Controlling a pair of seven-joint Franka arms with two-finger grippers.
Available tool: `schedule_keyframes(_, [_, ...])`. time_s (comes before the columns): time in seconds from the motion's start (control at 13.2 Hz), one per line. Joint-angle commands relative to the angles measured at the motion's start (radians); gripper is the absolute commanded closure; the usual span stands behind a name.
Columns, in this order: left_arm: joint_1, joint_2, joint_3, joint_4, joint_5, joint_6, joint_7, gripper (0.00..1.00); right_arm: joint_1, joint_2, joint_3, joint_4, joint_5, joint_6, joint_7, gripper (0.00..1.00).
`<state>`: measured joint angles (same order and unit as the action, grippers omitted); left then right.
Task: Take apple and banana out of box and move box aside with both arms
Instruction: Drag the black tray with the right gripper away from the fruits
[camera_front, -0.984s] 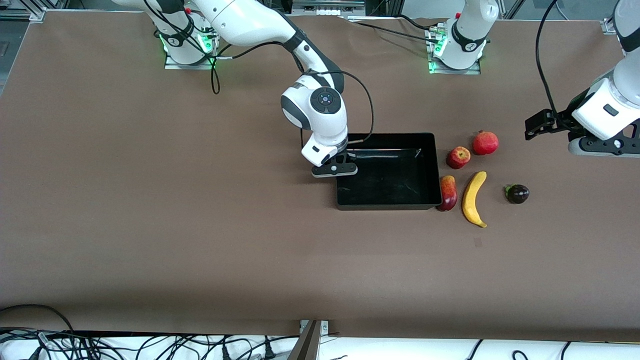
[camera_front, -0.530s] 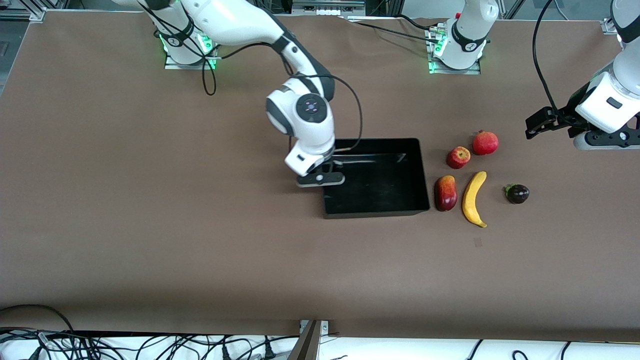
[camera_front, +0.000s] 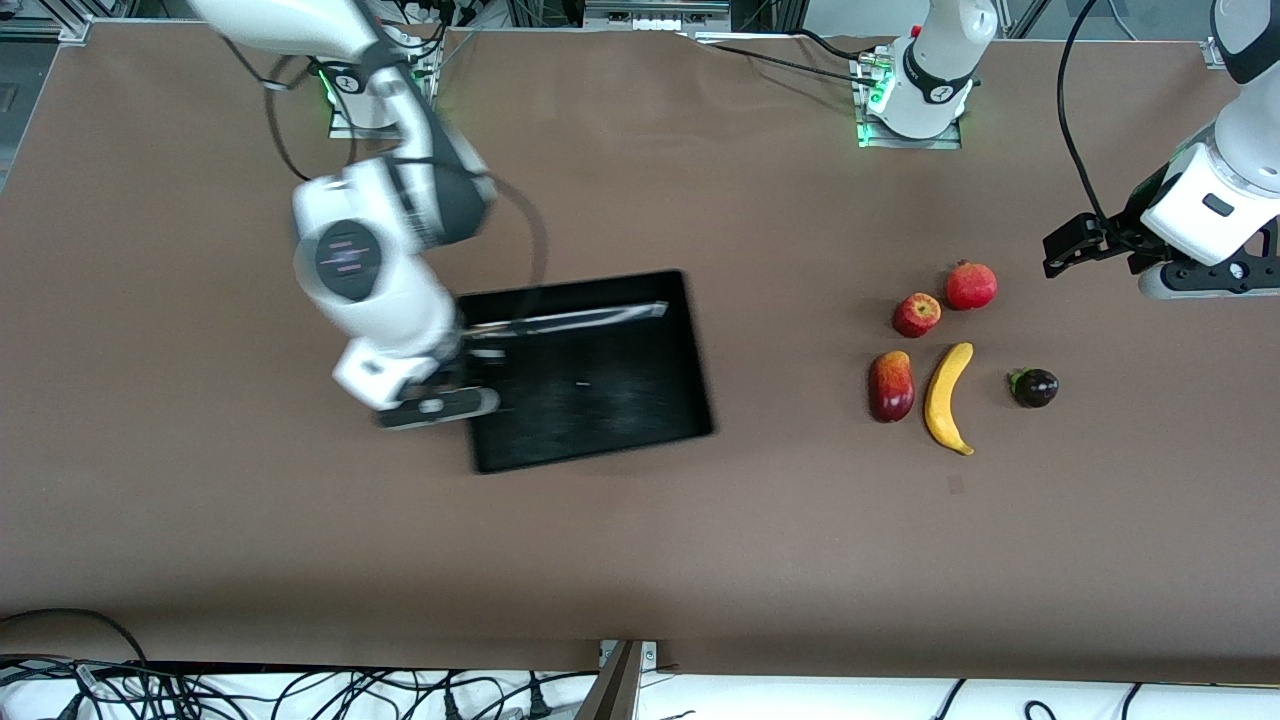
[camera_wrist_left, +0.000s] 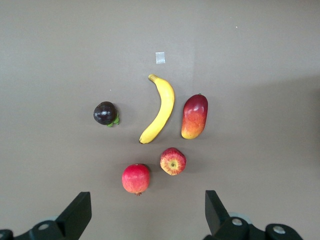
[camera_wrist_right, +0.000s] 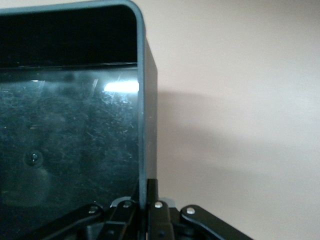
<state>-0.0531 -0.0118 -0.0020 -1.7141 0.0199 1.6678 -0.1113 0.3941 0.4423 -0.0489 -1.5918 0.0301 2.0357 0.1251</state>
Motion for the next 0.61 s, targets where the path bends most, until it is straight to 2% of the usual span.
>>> schedule_keyframes(0.0, [-0.004, -0.037, 0.002, -0.019, -0.011, -0.025, 0.019, 0.0, -0.104, -0.137, -0.027, -0.267, 0.03, 0.134, -0.178, 1.0])
schedule_keyframes(0.23, [-0.004, -0.036, 0.0, -0.018, -0.011, -0.025, 0.019, 0.0, -0.15, -0.137, -0.127, -0.436, 0.042, 0.352, -0.344, 1.0])
schedule_keyframes(0.38, [-0.004, -0.036, 0.002, -0.018, -0.009, -0.028, 0.019, 0.0, -0.217, -0.126, -0.137, -0.531, 0.071, 0.475, -0.419, 1.0])
schedule_keyframes(0.53, [-0.004, -0.036, 0.0, -0.018, -0.009, -0.031, 0.019, 0.0, -0.253, -0.119, -0.137, -0.592, 0.082, 0.532, -0.418, 1.0])
